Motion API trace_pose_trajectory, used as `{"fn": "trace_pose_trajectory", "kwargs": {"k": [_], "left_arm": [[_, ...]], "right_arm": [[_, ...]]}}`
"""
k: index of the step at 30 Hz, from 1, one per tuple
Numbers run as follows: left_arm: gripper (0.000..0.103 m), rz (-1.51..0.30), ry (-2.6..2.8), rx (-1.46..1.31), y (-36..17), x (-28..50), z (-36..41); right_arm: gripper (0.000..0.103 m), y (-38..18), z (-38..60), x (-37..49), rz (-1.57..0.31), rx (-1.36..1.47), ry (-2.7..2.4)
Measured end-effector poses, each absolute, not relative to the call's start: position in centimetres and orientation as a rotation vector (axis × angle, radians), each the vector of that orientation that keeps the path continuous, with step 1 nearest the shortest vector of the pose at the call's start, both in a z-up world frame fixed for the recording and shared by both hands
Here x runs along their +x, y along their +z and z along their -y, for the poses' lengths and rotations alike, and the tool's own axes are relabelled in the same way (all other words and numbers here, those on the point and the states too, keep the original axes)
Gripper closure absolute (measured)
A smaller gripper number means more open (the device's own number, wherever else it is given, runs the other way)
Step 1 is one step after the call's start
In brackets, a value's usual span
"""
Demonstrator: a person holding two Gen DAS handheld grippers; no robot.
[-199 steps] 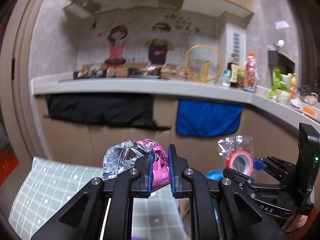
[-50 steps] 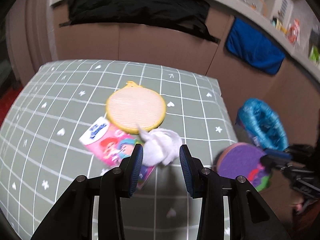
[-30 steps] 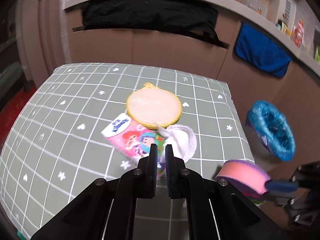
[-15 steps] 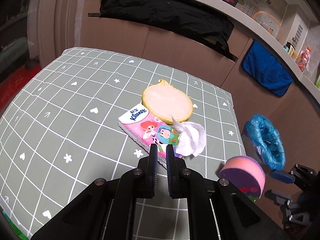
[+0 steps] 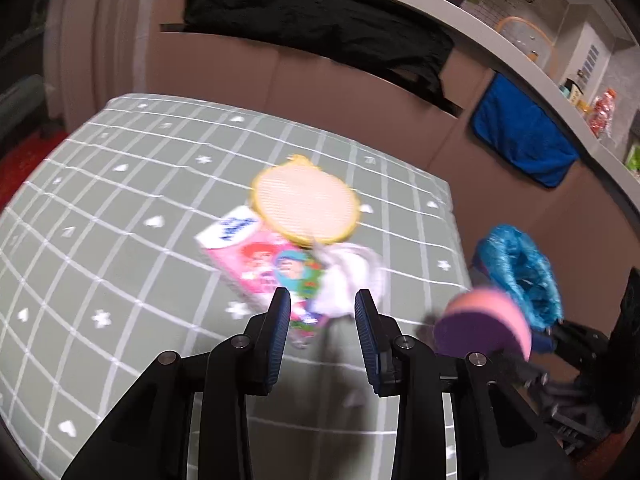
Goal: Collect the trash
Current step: 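Grasp the purple-and-pink sponge with the right gripper while the left gripper grasps the white tissue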
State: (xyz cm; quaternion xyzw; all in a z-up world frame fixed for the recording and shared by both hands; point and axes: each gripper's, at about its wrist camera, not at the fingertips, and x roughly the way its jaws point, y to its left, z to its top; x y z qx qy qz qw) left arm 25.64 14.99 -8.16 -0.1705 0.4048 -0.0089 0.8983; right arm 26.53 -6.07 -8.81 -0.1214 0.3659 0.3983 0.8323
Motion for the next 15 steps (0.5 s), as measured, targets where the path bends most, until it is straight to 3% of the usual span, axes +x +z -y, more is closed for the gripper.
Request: {"fn": "trace_pose_trajectory", "kwargs": {"k": [15], "left_arm": [[0.068,-0.935,0.076,-0.039,-11.6,32.4,-8.4]], "right_arm": [[0.075,-8.1,12.6,27.9,-0.786,-0.122,0.670]]}}
